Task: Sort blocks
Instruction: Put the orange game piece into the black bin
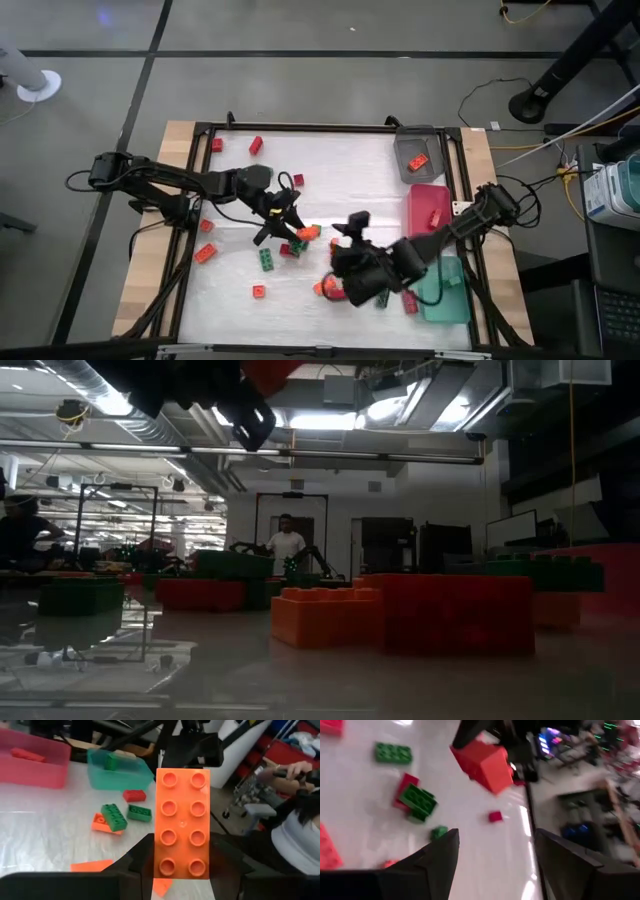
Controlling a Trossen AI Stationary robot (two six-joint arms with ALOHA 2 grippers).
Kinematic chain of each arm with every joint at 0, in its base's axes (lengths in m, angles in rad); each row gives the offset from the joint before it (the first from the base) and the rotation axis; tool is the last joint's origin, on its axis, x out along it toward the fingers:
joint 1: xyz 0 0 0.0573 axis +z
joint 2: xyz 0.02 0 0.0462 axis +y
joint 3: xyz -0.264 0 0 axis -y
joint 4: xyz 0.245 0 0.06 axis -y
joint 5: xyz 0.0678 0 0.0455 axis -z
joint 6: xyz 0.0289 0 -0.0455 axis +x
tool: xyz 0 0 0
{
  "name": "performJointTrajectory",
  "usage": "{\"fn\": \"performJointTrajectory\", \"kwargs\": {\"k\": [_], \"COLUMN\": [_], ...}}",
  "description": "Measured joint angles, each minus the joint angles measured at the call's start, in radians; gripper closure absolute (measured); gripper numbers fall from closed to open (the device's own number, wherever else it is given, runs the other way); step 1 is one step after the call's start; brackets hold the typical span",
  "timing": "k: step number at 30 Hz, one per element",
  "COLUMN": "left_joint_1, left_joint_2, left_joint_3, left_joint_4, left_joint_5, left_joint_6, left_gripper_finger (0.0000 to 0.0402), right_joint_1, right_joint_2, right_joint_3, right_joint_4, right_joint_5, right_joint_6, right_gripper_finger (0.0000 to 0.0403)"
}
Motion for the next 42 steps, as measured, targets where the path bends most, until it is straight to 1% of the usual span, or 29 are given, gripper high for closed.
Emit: {"fn": "performJointTrajectory", "kwargs": {"k": [5, 10, 12, 17, 19, 22, 26, 28, 30, 32, 37, 42], "left_joint_1": [-0.043, -0.063, -0.069, -0.076, -0.076, -0.076, -0.076, -0.077, -0.077, -0.074, -0.045, 0.025], "left_joint_2": [0.000, 0.000, 0.000, 0.000, 0.000, 0.000, 0.000, 0.000, 0.000, 0.000, 0.000, 0.000], "left_joint_3": [0.000, 0.000, 0.000, 0.000, 0.000, 0.000, 0.000, 0.000, 0.000, 0.000, 0.000, 0.000], "left_joint_4": [0.000, -0.001, 0.000, 0.000, 0.000, 0.000, -0.002, -0.002, -0.002, -0.008, -0.014, -0.074], "left_joint_5": [-0.011, -0.014, -0.014, -0.014, -0.015, -0.015, -0.014, -0.005, -0.006, -0.023, -0.110, -0.115], "left_joint_6": [0.064, 0.084, 0.088, 0.099, 0.106, 0.116, 0.115, 0.104, 0.101, 0.099, 0.092, 0.109], "left_gripper_finger": [0.0277, 0.0277, 0.0277, 0.0277, 0.0273, 0.0269, 0.0268, 0.0261, 0.0250, 0.0237, 0.0203, 0.0186], "right_joint_1": [-0.065, -0.107, -0.121, -0.151, -0.161, -0.169, -0.175, -0.174, -0.174, -0.174, -0.180, -0.196], "right_joint_2": [0.000, 0.000, 0.000, 0.006, 0.009, 0.012, 0.012, 0.012, 0.012, 0.012, 0.010, 0.010], "right_joint_3": [0.000, 0.000, 0.000, 0.000, 0.000, 0.000, 0.000, 0.000, 0.000, 0.000, 0.000, 0.000], "right_joint_4": [0.174, 0.289, 0.300, 0.306, 0.319, 0.322, 0.342, 0.346, 0.341, 0.324, 0.230, 0.059], "right_joint_5": [-0.158, -0.378, -0.424, -0.493, -0.538, -0.555, -0.564, -0.572, -0.580, -0.578, -0.572, -0.536], "right_joint_6": [-0.145, -0.218, -0.220, -0.220, -0.220, -0.220, -0.227, -0.245, -0.254, -0.248, -0.199, -0.123], "right_gripper_finger": [0.0143, 0.0143, 0.0143, 0.0144, 0.0152, 0.0182, 0.0246, 0.0279, 0.0304, 0.0310, 0.0310, 0.0304]}}
